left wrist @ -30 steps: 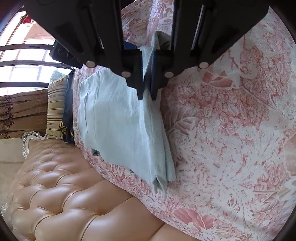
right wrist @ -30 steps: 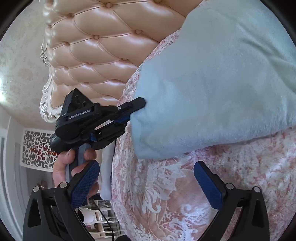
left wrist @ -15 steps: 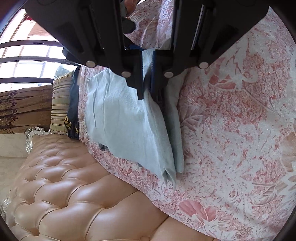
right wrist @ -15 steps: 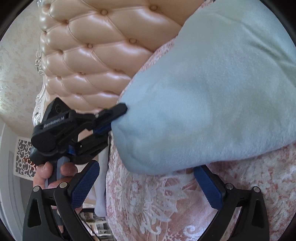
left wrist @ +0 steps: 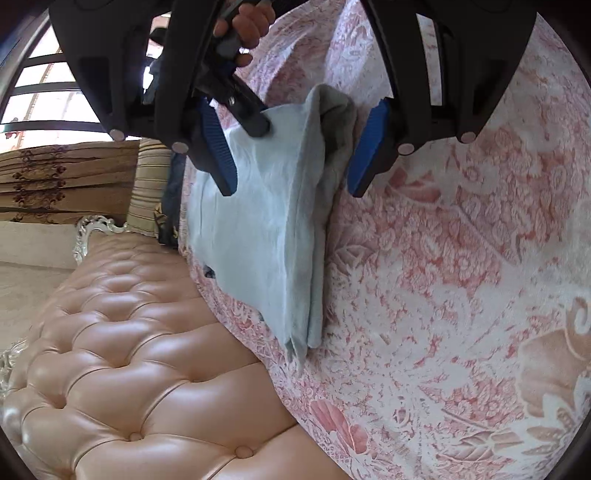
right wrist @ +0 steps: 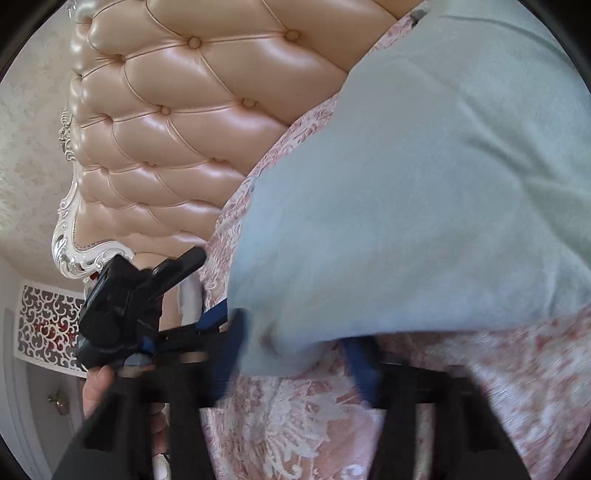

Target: Fold clothes

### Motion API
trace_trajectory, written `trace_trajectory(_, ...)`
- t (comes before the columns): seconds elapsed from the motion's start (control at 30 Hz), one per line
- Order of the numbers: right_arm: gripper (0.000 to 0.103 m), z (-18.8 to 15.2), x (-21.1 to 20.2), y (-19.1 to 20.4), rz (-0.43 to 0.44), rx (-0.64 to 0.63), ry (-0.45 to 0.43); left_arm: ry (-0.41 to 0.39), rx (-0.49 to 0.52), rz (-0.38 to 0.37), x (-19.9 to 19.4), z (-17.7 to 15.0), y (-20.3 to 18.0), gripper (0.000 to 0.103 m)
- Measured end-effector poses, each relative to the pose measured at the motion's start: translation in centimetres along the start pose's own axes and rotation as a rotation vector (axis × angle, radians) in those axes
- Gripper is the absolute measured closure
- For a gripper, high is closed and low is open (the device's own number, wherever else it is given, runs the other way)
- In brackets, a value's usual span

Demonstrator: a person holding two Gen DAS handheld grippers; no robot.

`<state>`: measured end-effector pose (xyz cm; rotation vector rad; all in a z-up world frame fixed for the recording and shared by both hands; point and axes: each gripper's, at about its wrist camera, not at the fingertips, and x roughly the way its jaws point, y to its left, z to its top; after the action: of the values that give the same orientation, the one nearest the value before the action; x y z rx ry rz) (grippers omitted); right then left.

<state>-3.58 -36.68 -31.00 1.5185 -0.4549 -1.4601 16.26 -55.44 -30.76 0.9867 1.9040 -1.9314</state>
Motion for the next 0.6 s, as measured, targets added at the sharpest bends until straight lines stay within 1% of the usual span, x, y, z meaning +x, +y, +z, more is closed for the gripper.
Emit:
trace_trajectory(0.03, 0.079, 0.3, -0.3, 0.0, 0.014, -0.001, -0.006, -0.004, -0.014, -0.01, -0.3, -0.3, 0.3, 0.038)
trace_trajectory(0.1, 0.085, 0.9, -0.5, 0.1, 0.036, 0.002, -0.008, -0.011, -0.081, -0.057, -1.0, -1.1, 1.3, 0.038)
trace_trajectory(0.17, 0.087, 1.6, -0.7, 0.4, 0.052, 0.025, -0.012, -0.031, -0.146, -0.114, -1.7, -2.1, 2.4, 0.038)
trace_trajectory(0.23, 0.087, 2.2, -0.7, 0.6, 0.085, 0.068, -0.013, -0.046, -0.211, -0.173, -2.1, -3.0, 3.4, 0.033)
trace_trajectory(0.3, 0.087, 2.8, -1.0, 0.7, 0.11, 0.092, -0.015, -0.031, -0.282, -0.246, -1.4, -4.0, 4.3, 0.03)
trace_trajectory(0.33, 0.087, 3.1, -1.1, 0.9, 0.12, 0.097, -0.015, -0.025, -0.313, -0.282, -1.1, -4.3, 4.7, 0.029)
trace_trajectory(0.43, 0.087, 3.8, -1.6, 1.1, 0.137, 0.118, -0.012, -0.023, -0.381, -0.386, -0.1, -4.4, 5.1, 0.023)
trace_trajectory(0.47, 0.087, 3.9, -1.7, 1.1, 0.141, 0.124, -0.01, -0.024, -0.391, -0.399, 0.4, -3.9, 5.0, 0.02)
trace_trajectory(0.53, 0.087, 4.0, -1.9, 1.4, 0.13, 0.113, -0.007, -0.026, -0.41, -0.424, 1.4, -2.8, 4.9, 0.019)
trace_trajectory(0.57, 0.087, 4.0, -1.9, 1.4, 0.129, 0.115, -0.004, -0.024, -0.412, -0.428, 1.8, -2.2, 4.9, 0.019)
trace_trajectory(0.6, 0.087, 4.0, -2.0, 1.4, 0.129, 0.116, -0.002, -0.015, -0.405, -0.414, 2.0, -1.6, 4.9, 0.018)
